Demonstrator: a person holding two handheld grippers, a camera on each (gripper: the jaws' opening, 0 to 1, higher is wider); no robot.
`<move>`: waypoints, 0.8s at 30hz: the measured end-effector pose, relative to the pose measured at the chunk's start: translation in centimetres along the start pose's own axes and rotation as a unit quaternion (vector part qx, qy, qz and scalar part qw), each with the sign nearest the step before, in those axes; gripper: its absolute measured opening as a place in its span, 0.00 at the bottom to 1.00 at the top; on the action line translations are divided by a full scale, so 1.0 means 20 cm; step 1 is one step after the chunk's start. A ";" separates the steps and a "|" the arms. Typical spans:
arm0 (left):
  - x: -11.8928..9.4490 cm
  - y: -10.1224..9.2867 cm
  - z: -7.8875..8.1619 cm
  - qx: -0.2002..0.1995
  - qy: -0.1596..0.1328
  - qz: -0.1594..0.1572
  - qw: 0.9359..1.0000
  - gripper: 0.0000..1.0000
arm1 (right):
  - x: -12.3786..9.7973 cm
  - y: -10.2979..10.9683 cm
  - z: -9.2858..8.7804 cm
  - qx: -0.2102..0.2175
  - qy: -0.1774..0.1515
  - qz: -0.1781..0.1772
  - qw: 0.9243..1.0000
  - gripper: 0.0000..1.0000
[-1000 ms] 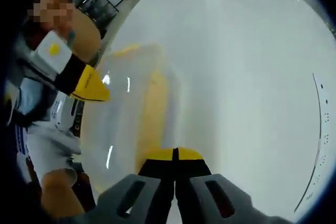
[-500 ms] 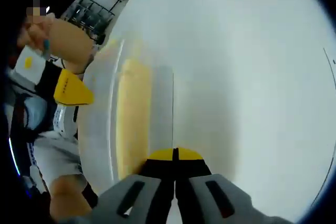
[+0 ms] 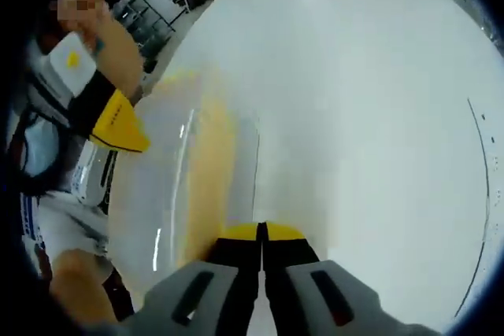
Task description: Snap each plastic latch of the storage box into its locked position after aligning the lid with the box until every specified latch is closed and the lid sits flush.
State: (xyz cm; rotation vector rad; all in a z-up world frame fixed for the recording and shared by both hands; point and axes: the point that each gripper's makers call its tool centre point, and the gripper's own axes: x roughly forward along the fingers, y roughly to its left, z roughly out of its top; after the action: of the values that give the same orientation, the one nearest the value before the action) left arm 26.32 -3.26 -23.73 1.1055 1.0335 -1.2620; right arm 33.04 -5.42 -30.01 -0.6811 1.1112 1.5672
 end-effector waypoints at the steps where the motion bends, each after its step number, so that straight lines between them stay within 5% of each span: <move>1: 0.00 0.00 0.00 0.000 0.002 0.000 1.000 0.00 | -0.02 -0.03 0.03 -0.009 -0.018 -0.024 1.000 0.00; 7: 0.01 0.00 -0.02 -0.013 0.005 -0.011 1.000 0.00 | -0.10 -0.02 0.11 -0.020 -0.093 -0.086 0.992 0.06; 13: 0.00 0.00 -0.03 -0.011 -0.042 -0.020 0.999 0.00 | -0.13 0.00 0.15 -0.054 -0.124 -0.150 0.979 0.08; 19: 0.00 -0.02 -0.03 0.002 -0.093 -0.023 0.995 0.00 | -0.28 0.01 0.21 -0.052 -0.191 -0.228 0.953 0.08; 22: 0.00 -0.02 -0.03 -0.004 -0.110 -0.021 0.994 0.00 | -0.26 0.10 0.23 -0.069 -0.213 -0.237 0.945 0.08; 24: 0.00 -0.02 -0.02 -0.006 -0.123 -0.020 0.992 0.00 | -0.29 0.11 0.24 -0.070 -0.233 -0.273 0.931 0.08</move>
State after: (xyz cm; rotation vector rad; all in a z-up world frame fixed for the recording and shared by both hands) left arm 26.02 -2.83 -23.85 0.8975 0.8787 -1.3831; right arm 33.27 -3.57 -22.35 -0.6017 0.4070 1.2323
